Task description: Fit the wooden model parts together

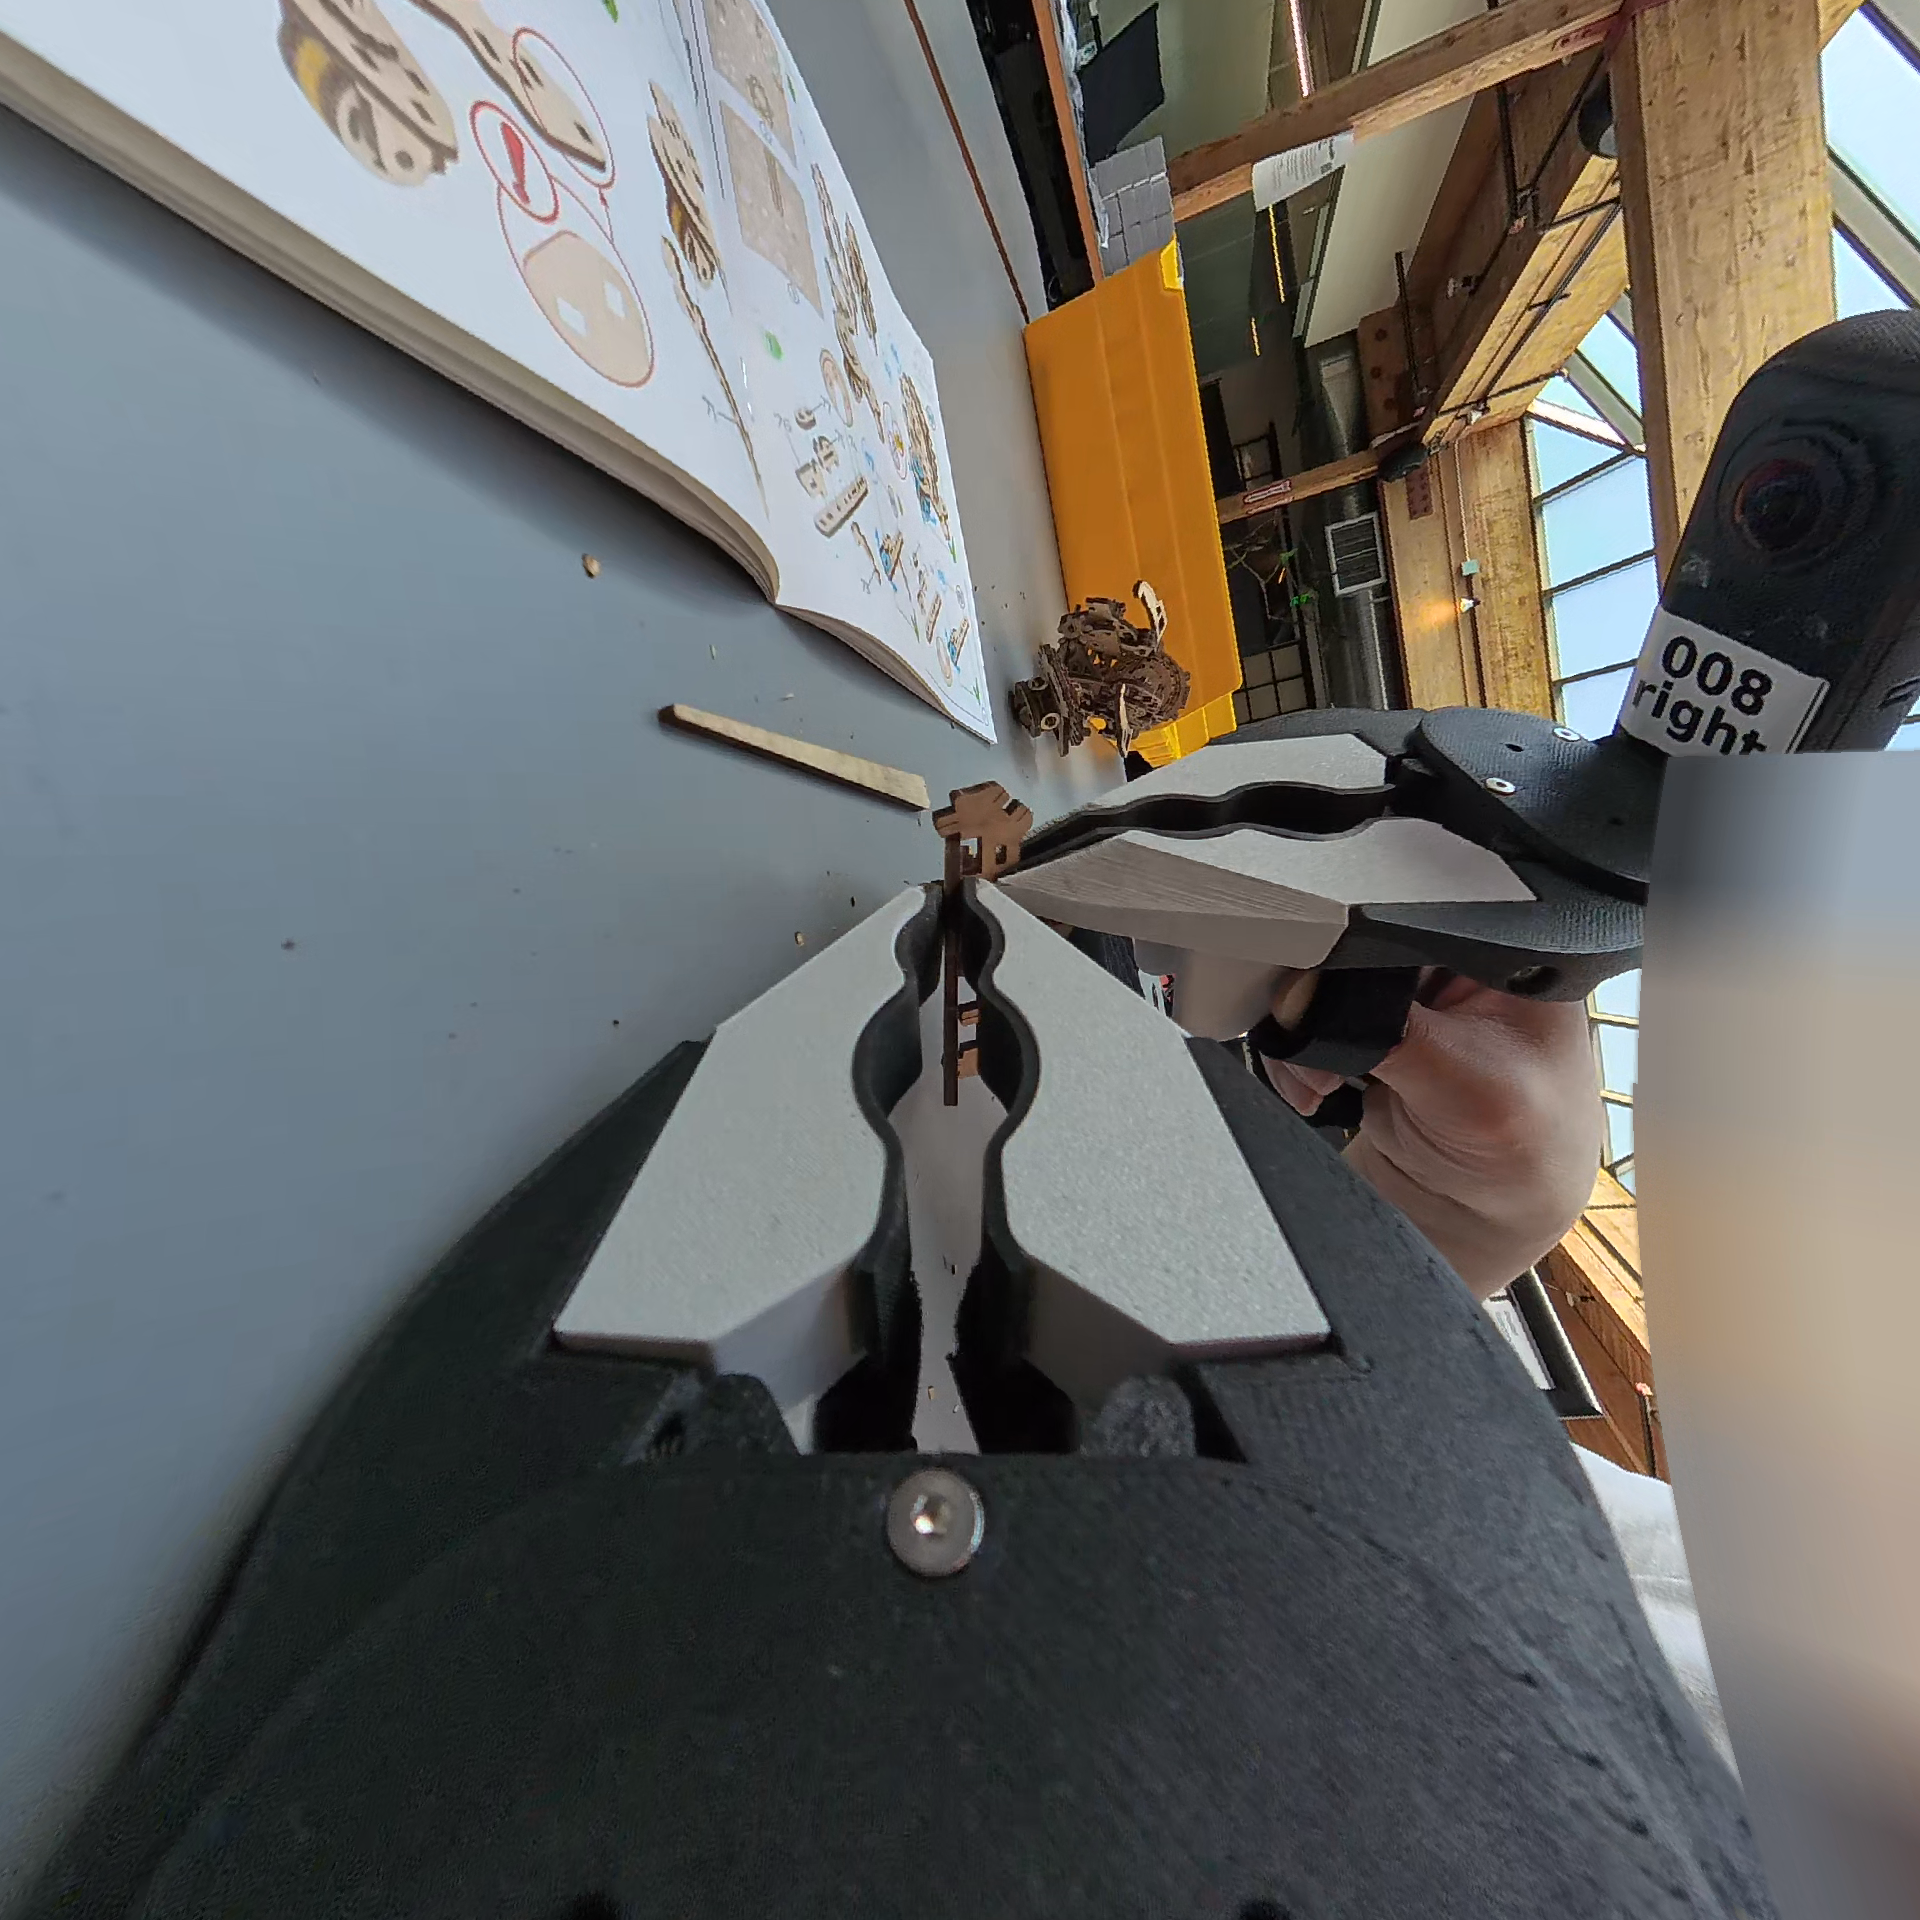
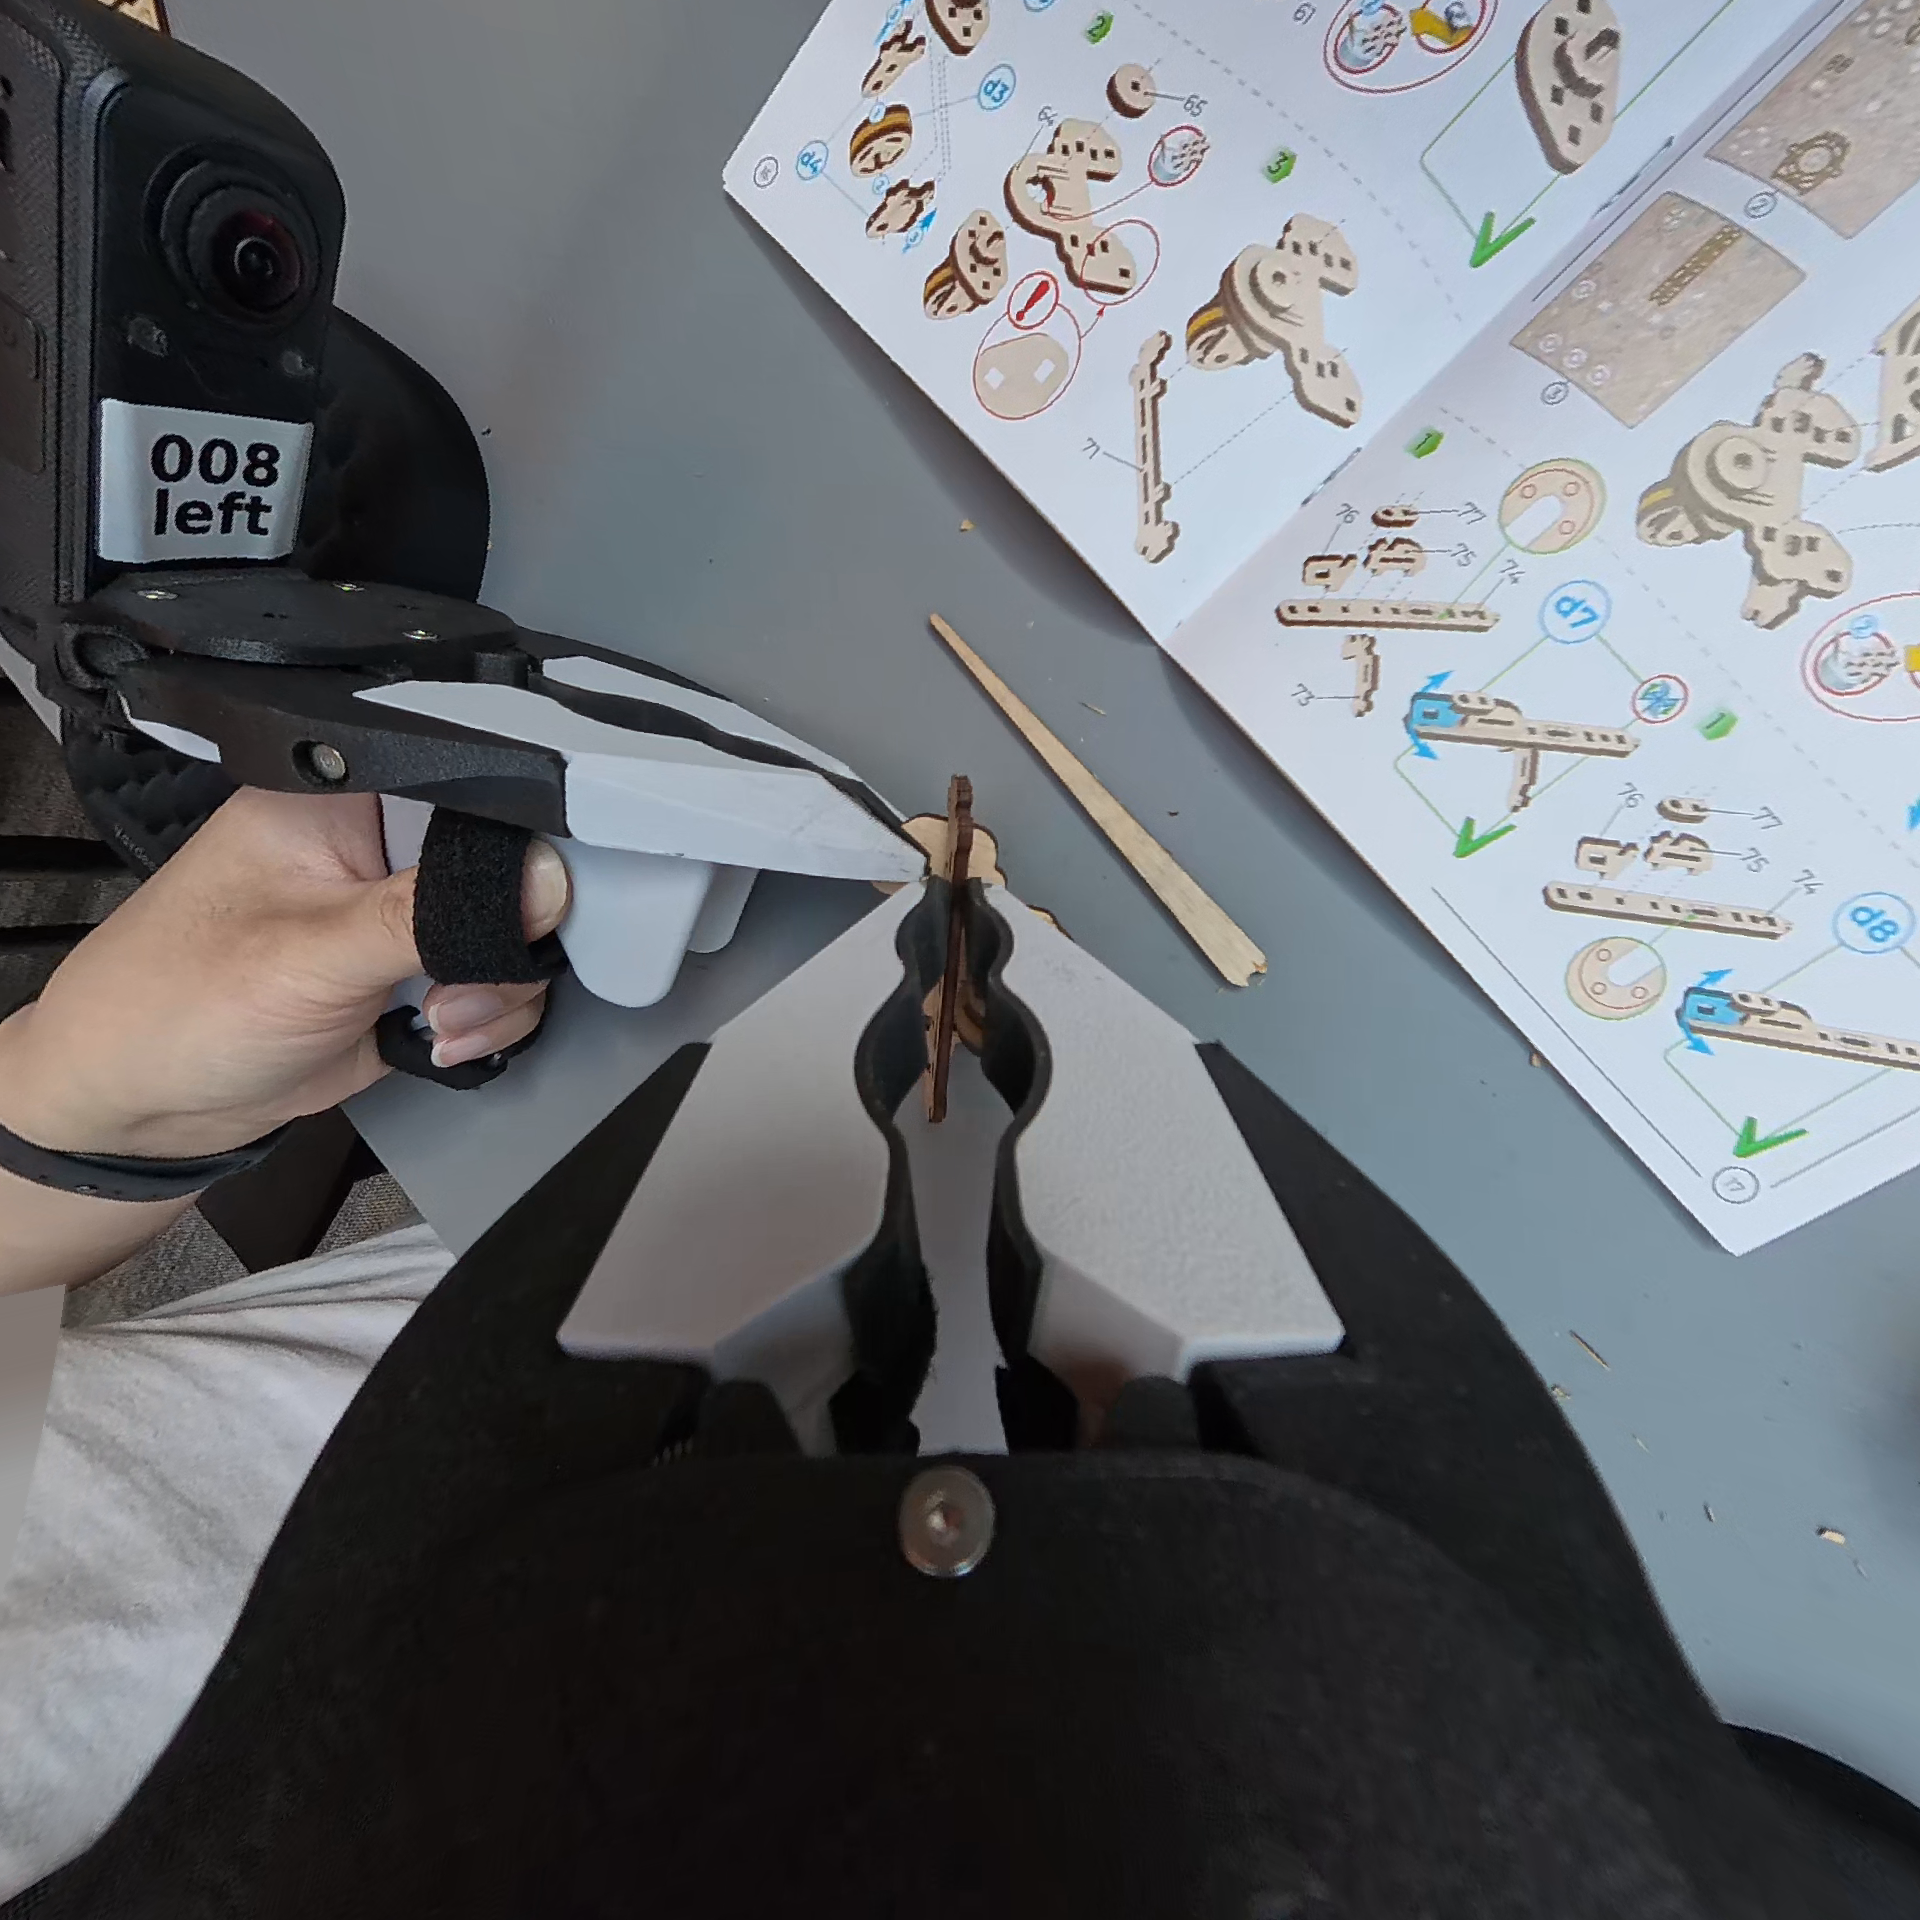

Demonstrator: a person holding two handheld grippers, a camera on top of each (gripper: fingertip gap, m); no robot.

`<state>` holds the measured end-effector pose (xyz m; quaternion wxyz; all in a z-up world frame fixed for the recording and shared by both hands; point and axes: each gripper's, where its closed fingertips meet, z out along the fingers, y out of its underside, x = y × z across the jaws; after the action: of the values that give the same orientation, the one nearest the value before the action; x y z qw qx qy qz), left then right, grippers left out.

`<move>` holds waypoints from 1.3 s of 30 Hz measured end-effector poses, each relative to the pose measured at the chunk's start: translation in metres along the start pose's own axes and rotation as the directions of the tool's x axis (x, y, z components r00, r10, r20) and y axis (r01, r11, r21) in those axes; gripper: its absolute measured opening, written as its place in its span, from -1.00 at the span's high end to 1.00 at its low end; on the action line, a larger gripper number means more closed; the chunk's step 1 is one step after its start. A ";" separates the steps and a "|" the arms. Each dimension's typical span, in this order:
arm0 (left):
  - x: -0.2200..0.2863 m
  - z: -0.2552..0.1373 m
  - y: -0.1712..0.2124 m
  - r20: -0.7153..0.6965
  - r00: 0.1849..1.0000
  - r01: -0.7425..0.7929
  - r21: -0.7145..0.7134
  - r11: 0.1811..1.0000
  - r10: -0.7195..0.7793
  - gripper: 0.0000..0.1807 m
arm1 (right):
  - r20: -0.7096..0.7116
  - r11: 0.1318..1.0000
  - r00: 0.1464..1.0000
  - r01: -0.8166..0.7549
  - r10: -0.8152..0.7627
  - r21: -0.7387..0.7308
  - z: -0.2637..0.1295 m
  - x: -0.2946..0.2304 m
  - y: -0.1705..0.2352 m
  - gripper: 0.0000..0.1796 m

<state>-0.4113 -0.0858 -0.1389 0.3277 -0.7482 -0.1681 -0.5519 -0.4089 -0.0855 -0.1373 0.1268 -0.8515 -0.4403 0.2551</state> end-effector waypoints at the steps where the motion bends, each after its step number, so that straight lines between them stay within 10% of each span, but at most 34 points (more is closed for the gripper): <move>1: 0.000 0.000 0.000 0.000 1.000 0.000 -0.001 1.000 0.000 0.99 | 0.001 1.000 1.000 0.000 0.000 -0.001 0.000 0.000 0.000 0.98; 39: 0.001 -0.001 -0.002 -0.009 1.000 0.000 0.013 1.000 0.000 0.99 | 0.019 0.997 0.998 0.057 -0.058 0.048 -0.006 -0.006 -0.008 0.94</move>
<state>-0.4130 -0.0856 -0.1372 0.3332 -0.7435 -0.1703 -0.5543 -0.4137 -0.0859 -0.1266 0.1497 -0.8326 -0.4597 0.2703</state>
